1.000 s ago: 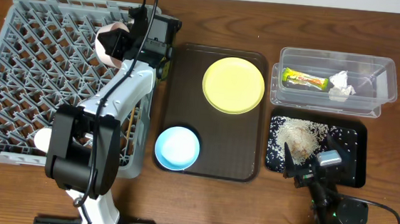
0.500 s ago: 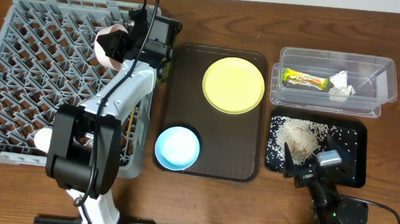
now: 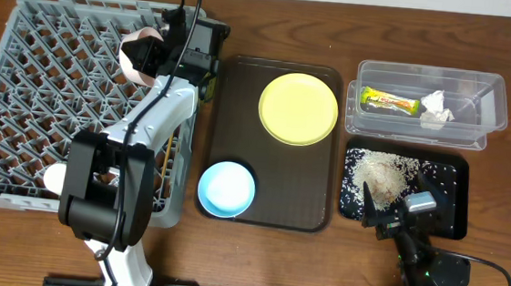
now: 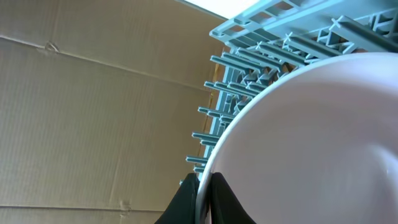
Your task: Sort waste into correct bins and load items into the dishwasher
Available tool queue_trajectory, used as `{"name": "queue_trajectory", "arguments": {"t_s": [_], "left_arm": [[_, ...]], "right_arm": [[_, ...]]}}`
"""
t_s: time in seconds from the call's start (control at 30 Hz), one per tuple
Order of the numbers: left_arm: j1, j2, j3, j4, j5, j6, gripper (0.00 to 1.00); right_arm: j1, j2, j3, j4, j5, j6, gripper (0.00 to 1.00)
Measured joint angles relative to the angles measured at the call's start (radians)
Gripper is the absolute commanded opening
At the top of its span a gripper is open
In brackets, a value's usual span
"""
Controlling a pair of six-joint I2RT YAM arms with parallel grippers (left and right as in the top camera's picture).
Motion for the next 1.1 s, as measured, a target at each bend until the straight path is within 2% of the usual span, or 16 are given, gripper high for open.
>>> {"name": "queue_trajectory", "arguments": {"t_s": [0.17, 0.33, 0.6, 0.87, 1.1], "left_arm": [[0.003, 0.0, 0.0, 0.019, -0.003, 0.016, 0.08], [0.012, 0.001, -0.002, 0.109, -0.038, 0.084, 0.08], [-0.014, 0.002, -0.004, 0.112, -0.057, 0.127, 0.08], [-0.032, 0.002, -0.028, -0.024, -0.068, 0.042, 0.08], [-0.091, 0.002, -0.035, -0.048, -0.075, -0.009, 0.12]], "right_arm": [[0.0, 0.0, 0.0, 0.0, 0.0, 0.0, 0.99], [0.0, 0.0, 0.0, 0.0, 0.0, 0.0, 0.99], [0.0, 0.0, 0.0, 0.0, 0.0, 0.0, 0.99], [0.0, 0.0, 0.0, 0.0, 0.0, 0.0, 0.99], [0.0, 0.0, 0.0, 0.0, 0.0, 0.0, 0.99]]}}
